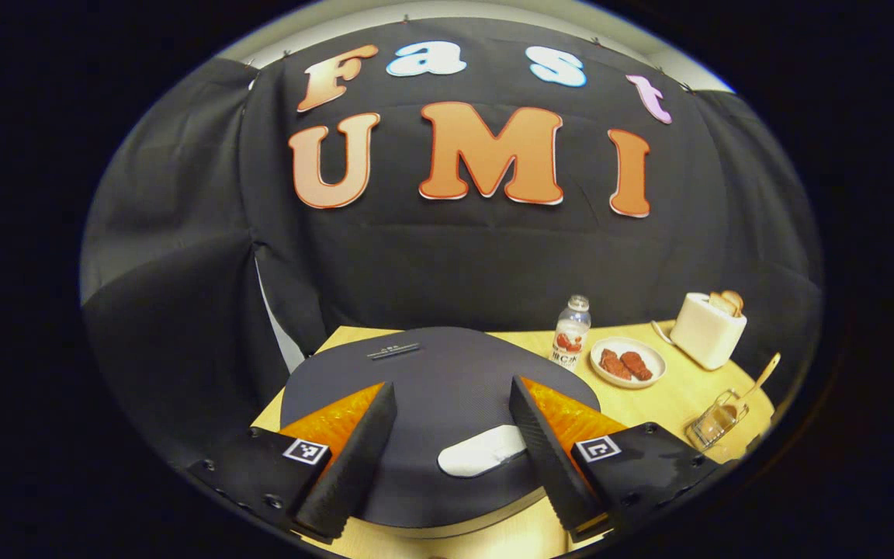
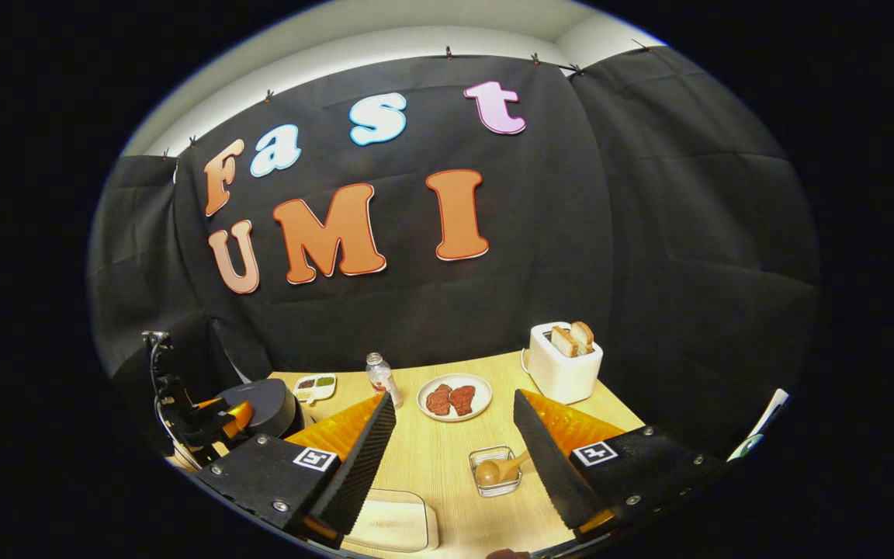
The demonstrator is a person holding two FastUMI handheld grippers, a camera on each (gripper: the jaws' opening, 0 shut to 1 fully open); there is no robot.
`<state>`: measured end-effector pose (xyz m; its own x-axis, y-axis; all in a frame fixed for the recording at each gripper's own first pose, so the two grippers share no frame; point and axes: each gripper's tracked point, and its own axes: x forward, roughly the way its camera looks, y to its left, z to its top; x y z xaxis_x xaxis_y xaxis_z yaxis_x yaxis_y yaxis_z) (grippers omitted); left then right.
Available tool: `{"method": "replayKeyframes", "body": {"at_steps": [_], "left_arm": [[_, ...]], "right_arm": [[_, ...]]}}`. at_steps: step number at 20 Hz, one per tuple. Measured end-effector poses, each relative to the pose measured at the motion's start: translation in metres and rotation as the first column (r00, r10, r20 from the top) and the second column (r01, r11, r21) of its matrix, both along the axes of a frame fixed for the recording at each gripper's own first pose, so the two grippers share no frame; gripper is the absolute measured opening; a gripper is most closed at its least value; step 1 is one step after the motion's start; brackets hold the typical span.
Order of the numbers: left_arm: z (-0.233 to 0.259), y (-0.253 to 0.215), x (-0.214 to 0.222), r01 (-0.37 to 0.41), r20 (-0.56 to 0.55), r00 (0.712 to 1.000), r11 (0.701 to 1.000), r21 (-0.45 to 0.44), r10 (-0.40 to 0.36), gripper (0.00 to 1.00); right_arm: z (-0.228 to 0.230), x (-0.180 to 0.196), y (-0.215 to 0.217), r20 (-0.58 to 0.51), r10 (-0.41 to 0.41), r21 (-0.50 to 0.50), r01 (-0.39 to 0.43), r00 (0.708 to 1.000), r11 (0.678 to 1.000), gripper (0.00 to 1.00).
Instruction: Close the left gripper, press the button to open the rice cooker; take a wooden spoon from the chopstick holder with the right hand, scoop a spoonful of rice and pour it into the rice cooker, then put the wooden spoon back into the chopstick holder.
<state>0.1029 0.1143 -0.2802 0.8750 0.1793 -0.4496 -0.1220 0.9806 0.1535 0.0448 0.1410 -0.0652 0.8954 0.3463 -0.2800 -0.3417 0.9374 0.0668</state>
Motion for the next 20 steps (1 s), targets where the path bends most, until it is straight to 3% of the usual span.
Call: {"method": "replayKeyframes", "body": {"at_steps": [1,2,3,7,12,16,20], "left_arm": [[-0.007,-0.004,-0.011,-0.001,-0.019,1.0,1.0,0.022,0.001,0.96],[-0.005,0.001,0.001,0.013,0.043,0.999,0.998,0.061,-0.016,0.97],[-0.013,0.0,-0.006,-0.005,0.015,1.0,0.998,0.058,0.004,0.98],[-0.006,-0.001,-0.007,-0.017,0.086,0.996,0.996,0.086,0.01,0.99],[0.001,0.006,-0.008,-0.037,-0.024,0.999,0.999,-0.001,0.037,1.0],[0.078,0.027,-0.018,-0.094,0.02,0.995,0.992,-0.083,0.096,0.96],[0.196,0.054,-0.025,-0.106,0.099,0.989,0.994,-0.005,0.106,1.0]], "right_arm": [[-0.002,0.001,0.0,-0.008,-0.001,0.0,0.001,1.0,1.0,0.95],[-0.005,0.001,-0.002,-0.011,-0.005,-0.005,0.005,1.0,1.0,0.95],[-0.008,0.0,-0.003,-0.012,-0.006,-0.015,0.006,1.0,1.0,0.95],[-0.011,-0.004,-0.009,-0.019,-0.019,-0.036,0.018,1.0,0.999,0.95],[0.005,-0.001,-0.023,0.022,-0.046,-0.033,0.047,0.999,0.998,0.95],[0.029,0.007,-0.027,0.07,-0.055,-0.011,0.056,0.996,0.998,0.94],[0.051,0.013,-0.023,0.109,-0.039,-0.005,0.04,0.993,0.999,0.95]]}}
